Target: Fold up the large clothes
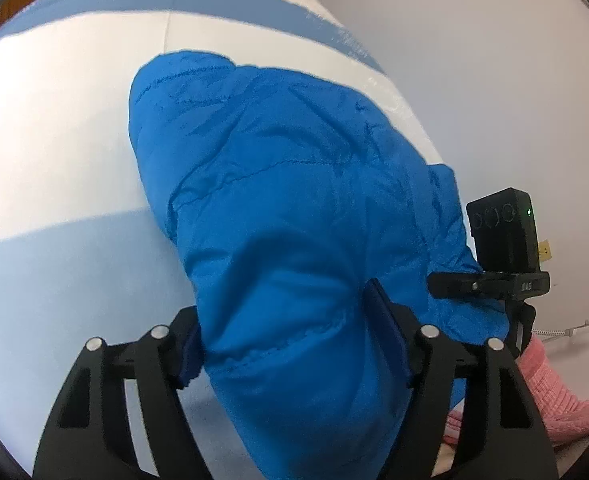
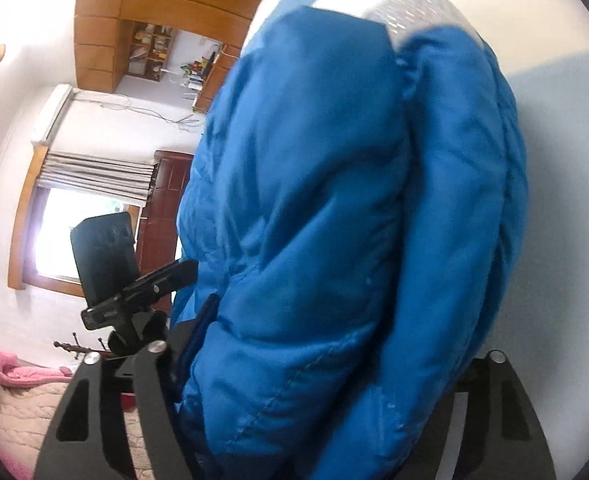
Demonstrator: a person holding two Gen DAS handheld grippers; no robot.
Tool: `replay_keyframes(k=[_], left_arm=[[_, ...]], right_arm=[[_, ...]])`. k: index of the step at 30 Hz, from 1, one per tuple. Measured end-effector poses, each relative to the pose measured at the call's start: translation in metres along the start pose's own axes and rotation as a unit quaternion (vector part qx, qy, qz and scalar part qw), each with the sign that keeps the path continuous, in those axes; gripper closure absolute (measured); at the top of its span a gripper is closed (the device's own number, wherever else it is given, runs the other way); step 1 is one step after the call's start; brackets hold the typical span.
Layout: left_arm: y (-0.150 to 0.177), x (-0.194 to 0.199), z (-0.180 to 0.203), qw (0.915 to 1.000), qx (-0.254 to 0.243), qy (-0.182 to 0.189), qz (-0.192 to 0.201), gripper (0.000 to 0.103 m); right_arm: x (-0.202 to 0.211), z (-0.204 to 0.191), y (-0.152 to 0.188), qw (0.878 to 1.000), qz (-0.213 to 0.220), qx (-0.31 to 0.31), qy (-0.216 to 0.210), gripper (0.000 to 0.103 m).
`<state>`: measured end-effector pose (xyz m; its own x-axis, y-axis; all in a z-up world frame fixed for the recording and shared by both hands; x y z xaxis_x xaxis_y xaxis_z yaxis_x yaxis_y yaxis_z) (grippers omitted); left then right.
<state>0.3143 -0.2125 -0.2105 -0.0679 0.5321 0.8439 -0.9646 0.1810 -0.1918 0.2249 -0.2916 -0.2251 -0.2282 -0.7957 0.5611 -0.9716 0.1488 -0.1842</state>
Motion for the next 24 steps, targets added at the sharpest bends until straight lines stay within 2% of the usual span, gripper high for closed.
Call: replay_keyframes(k=[7,12,17,24], left_arm=[[-0.02,0.024,0.017,0.9992,-0.019,0.001,0.034,0.036],[-0.035,0.039,0.009,0.9981,-0.023,-0.002,0.057,0.036],[-0.056,0.051,-0.011,0.9963,-0.019,-0.019,0.082,0.036],[-0.098,0.061,-0.061,0.9913,0.005,-0.058,0.118,0.036]], right_arm=[[0.02,-0.023,-0.008,0.999,0.022,0.039,0.012,0.033],[0.023,-0.042,-0.028,0.997,0.025,0.076,0.021,0.033],[0.012,-0.058,-0.061,0.994,0.015,0.108,0.026,0.033],[-0.032,-0.08,-0.113,0.99,-0.006,0.142,0.022,0.033]])
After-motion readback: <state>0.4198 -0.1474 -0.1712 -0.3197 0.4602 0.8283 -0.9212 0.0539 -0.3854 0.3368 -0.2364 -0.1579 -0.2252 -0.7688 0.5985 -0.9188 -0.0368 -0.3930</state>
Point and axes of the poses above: each gripper's, at about its wrist camera, not at the fingertips, and x roughly against the way its jaws point, z to its right, y to its underside, the point moved 10 cm from there along -x, roughly the way its jaws point, and after that the axes turned 1 degree about z, right-handed, at the moved point
